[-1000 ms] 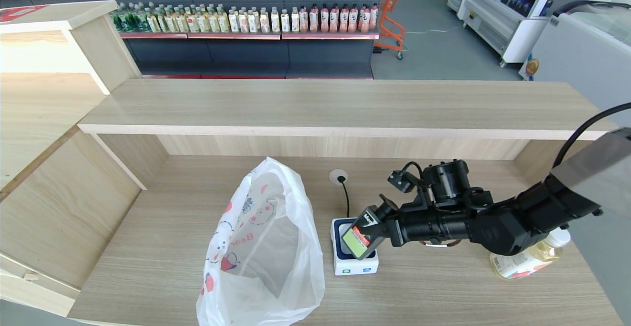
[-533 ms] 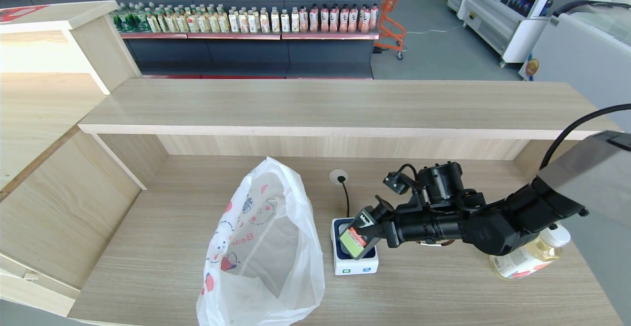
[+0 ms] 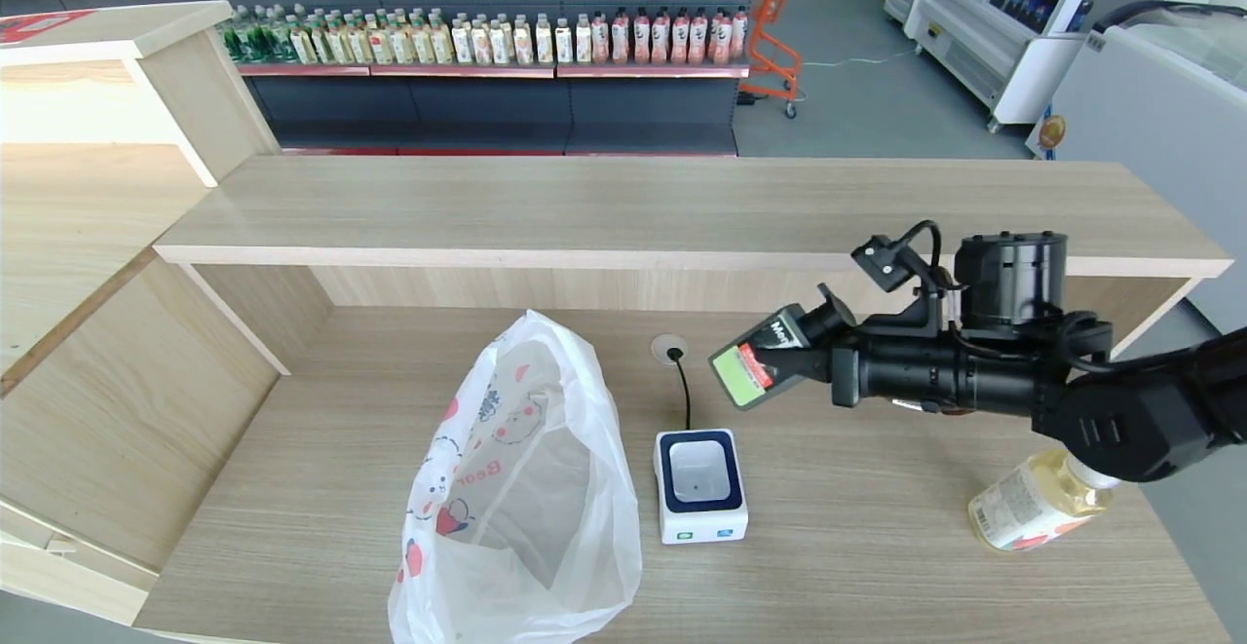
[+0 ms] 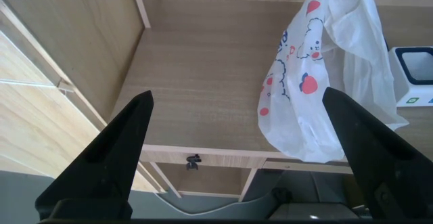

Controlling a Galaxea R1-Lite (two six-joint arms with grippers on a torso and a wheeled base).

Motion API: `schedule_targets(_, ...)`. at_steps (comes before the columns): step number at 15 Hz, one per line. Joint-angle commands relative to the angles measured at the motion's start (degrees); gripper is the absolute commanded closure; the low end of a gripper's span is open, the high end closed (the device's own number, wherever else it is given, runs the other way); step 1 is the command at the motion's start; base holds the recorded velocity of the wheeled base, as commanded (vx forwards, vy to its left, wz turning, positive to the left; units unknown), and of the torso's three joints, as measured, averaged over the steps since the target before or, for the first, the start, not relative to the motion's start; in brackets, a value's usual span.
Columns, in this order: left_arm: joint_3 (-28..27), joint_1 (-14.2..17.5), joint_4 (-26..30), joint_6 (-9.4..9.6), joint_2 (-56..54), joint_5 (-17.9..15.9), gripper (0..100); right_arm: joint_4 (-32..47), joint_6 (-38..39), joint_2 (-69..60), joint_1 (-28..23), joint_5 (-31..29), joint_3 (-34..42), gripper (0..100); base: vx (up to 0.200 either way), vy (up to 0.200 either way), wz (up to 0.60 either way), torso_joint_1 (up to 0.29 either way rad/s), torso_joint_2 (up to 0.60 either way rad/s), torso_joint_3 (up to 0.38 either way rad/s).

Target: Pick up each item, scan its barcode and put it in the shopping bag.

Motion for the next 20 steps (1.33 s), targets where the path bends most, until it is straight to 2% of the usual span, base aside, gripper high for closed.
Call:
schedule_targets(1, 0.0, 0.0, 0.0, -0.01, 0.0, 0.0, 0, -6.1, -6.6, -13.6, -4.7, 0.2, 10.3, 100, 0.000, 0.000, 0.00, 0.000, 0.00, 0.000)
schedule_targets(4, 0.0, 0.0, 0.0, -0.01, 0.0, 0.0, 0, -7.1, -7.8, -20.2, -4.8, 0.1, 19.1, 100, 0.000, 0.000, 0.00, 0.000, 0.00, 0.000)
schedule_targets(7, 0.0, 0.0, 0.0, 0.16, 0.0, 0.0, 0, -7.0, -7.8, -23.6, -4.9, 0.0, 23.1, 100, 0.000, 0.000, 0.00, 0.000, 0.00, 0.000)
schedule_targets(12, 0.0, 0.0, 0.0, 0.07, 0.0, 0.0, 0, -6.7, -7.4, -26.2, -5.8, 0.0, 26.0, 100, 0.000, 0.000, 0.00, 0.000, 0.00, 0.000)
schedule_targets(15, 0.0, 0.0, 0.0, 0.07, 0.0, 0.0, 0, -6.6, -7.3, -26.6, -5.9, 0.0, 26.6, 100, -0.200, 0.000, 0.00, 0.002, 0.00, 0.002)
schedule_targets(20, 0.0, 0.0, 0.0, 0.16, 0.0, 0.0, 0, -6.6, -6.2, -26.5, -5.9, 0.1, 26.9, 100, 0.000, 0.000, 0.00, 0.000, 0.00, 0.000)
